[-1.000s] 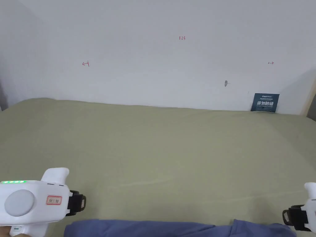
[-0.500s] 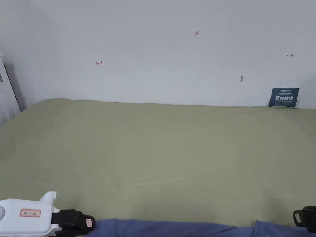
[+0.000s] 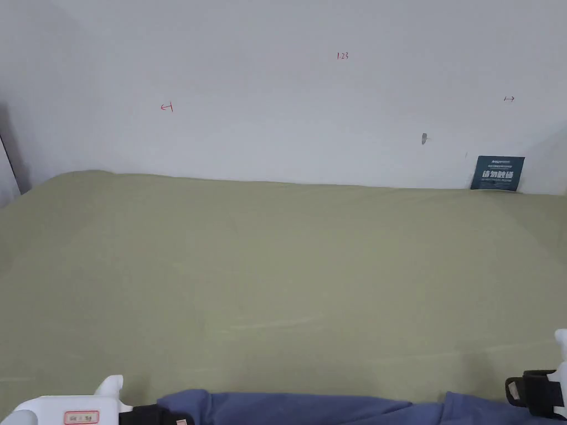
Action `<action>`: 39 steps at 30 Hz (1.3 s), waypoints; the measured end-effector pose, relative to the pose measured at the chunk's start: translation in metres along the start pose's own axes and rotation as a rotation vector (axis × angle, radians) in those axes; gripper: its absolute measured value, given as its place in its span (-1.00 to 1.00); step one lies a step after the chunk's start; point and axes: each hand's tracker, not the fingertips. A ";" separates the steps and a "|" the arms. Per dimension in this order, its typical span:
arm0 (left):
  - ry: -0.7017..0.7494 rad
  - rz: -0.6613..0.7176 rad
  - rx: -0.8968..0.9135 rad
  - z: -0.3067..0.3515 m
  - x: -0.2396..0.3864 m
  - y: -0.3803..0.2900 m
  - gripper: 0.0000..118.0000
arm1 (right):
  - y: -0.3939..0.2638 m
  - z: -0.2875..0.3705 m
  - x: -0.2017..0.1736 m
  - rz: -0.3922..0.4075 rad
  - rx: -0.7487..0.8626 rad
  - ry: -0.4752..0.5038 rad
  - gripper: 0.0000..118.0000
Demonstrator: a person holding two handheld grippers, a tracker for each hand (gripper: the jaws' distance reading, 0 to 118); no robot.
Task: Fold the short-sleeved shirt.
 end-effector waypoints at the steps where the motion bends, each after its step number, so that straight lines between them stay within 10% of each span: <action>1: 0.030 -0.032 0.000 -0.002 0.006 0.002 -0.82 | -0.001 0.001 0.000 -0.002 -0.002 0.004 -1.00; 19: -0.212 -0.267 -0.139 -0.141 0.226 -0.020 -0.78 | 0.005 -0.004 0.030 -0.042 0.019 0.021 -1.00; 20: -0.224 -0.237 -0.186 -0.156 0.222 -0.024 -0.57 | 0.004 -0.007 0.035 -0.046 0.014 0.021 -1.00; 22: -0.227 -0.189 -0.255 -0.177 0.218 -0.032 0.58 | 0.003 -0.010 0.040 -0.055 0.009 0.018 -1.00; 24: -0.218 -0.196 -0.250 -0.183 0.213 -0.039 0.86 | 0.000 -0.012 0.046 -0.062 0.005 0.016 -1.00; 27: -0.216 -0.198 -0.216 -0.174 0.204 -0.037 0.51 | -0.001 -0.011 0.051 -0.072 -0.003 0.009 -1.00; 30: -0.188 -0.169 -0.085 -0.163 0.198 -0.027 -0.97 | 0.000 -0.006 0.055 -0.076 0.005 0.003 -1.00; 35: -0.349 -0.063 -0.083 -0.188 0.196 -0.032 -0.98 | -0.001 0.008 0.056 -0.087 0.038 0.011 -1.00; 39: -0.211 -0.122 -0.187 -0.246 0.194 -0.055 -0.99 | -0.001 0.011 0.053 -0.065 0.048 -0.006 -1.00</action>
